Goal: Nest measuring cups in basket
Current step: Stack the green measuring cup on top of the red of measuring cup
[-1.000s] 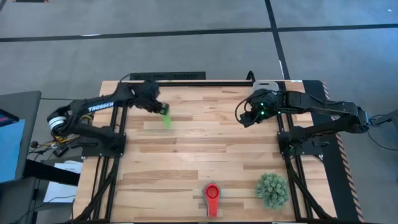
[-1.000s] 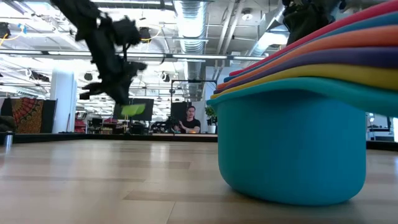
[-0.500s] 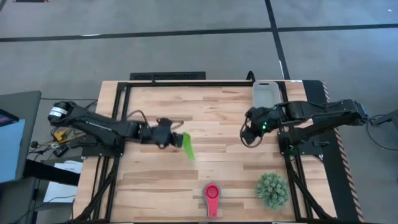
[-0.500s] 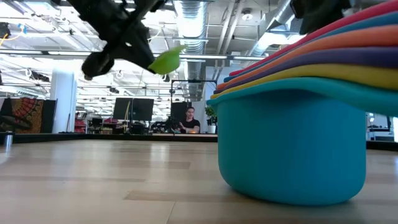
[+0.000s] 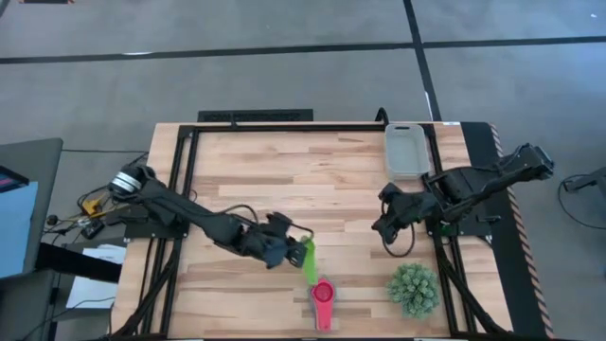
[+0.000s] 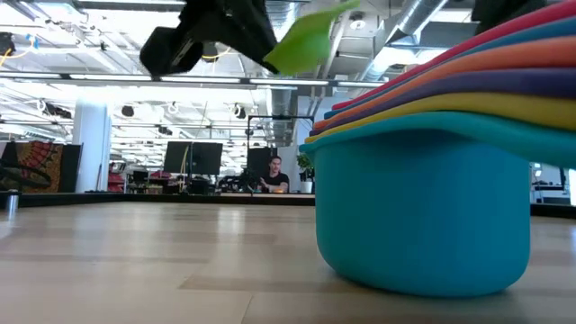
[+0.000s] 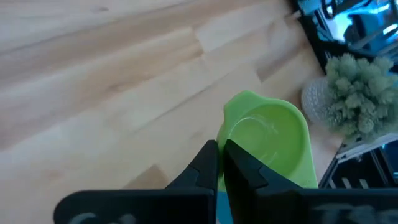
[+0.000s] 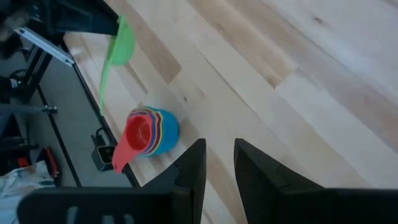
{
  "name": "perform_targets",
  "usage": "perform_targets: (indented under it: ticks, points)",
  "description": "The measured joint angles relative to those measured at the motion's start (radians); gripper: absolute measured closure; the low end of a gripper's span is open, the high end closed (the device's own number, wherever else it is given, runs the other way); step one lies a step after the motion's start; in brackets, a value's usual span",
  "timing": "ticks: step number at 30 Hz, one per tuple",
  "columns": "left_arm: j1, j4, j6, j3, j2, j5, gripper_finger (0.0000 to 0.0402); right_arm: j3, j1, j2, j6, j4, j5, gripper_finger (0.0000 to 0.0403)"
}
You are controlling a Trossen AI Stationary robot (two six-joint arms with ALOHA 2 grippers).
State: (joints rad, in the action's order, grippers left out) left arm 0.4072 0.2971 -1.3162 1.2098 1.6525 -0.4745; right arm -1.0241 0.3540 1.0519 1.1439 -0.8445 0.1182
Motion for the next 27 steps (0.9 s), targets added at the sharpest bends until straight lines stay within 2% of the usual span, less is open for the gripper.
perform_targets:
  ticks: [6,12,18,27]
  points:
    - [0.005,0.064,0.031,0.198,0.151,0.051,0.0401,0.0,0.095,0.0,0.067,-0.011,0.057,0.0295]
    - [0.02,0.119,0.01,0.333,0.262,0.11,0.0401,0.0,0.162,0.0,0.119,-0.015,0.102,0.0295]
    - [0.052,0.134,-0.033,0.4,0.335,0.152,0.0401,0.0,0.225,0.0,0.172,-0.022,0.149,0.0295]
    - [0.086,0.138,-0.082,0.416,0.376,0.169,0.04,0.0,0.293,0.0,0.22,-0.022,0.187,0.0295]
